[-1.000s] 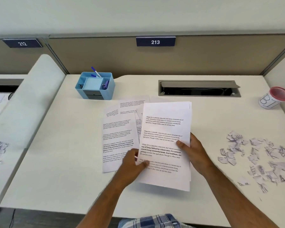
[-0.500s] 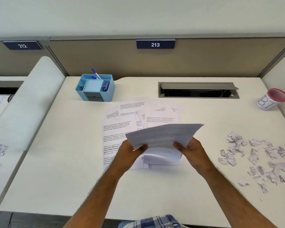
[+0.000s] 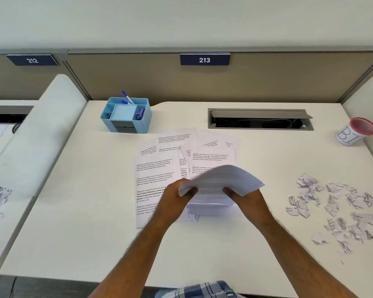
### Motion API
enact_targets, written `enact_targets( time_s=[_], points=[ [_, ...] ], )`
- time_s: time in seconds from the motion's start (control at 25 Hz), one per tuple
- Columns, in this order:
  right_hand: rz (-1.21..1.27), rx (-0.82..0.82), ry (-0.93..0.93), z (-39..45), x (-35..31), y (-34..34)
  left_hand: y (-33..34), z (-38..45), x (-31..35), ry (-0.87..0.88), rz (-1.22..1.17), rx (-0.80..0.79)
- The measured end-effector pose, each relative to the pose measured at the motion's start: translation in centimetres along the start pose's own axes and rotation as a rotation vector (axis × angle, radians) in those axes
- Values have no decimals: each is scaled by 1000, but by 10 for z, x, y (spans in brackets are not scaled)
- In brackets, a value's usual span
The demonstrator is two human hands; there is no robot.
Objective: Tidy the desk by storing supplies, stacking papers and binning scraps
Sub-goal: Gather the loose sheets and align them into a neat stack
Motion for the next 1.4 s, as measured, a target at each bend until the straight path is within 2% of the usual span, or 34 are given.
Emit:
enact_targets(
  time_s=[0.16, 0.28, 0.4, 0.48, 0.6, 0.68, 0.76, 0.88, 1.0, 1.4],
  points=[
    [6, -59, 63, 1, 12, 5, -1, -4, -2, -182, -243, 6],
    [0, -132, 98, -7, 19, 14, -4, -5, -12, -256, -267, 26],
    [21, -111, 139, -13, 30, 18, -4, -5, -27, -276, -283, -4],
    [7, -83, 162, -15, 41, 19, -11, -1, -49, -321, -303, 44],
    [4, -56, 191, -17, 53, 18, -41, 8, -93, -364, -170, 268],
    [2, -50, 205, -18, 60, 17, -68, 12, -121, -401, 43, 444],
    [-4, -40, 219, -19, 67, 14, -89, 10, -142, -481, 245, 518],
    [-2, -30, 230, -18, 75, 15, -105, 12, -158, -501, 471, 485],
    [-30, -18, 225, -16, 77, 17, -103, 16, -164, -489, 565, 446],
    [-135, 16, 174, -11, 78, 13, -108, 33, -175, -704, 505, 405]
  ],
)
Point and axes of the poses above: each hand's wrist, its own z-axis towards the middle knuckle, its own y-axis out of the palm, x = y × z, the point moved 8 cm from there along z, towards the middle knuckle, and after that the axes turned 9 degrees about x, right-handed, at the moved point
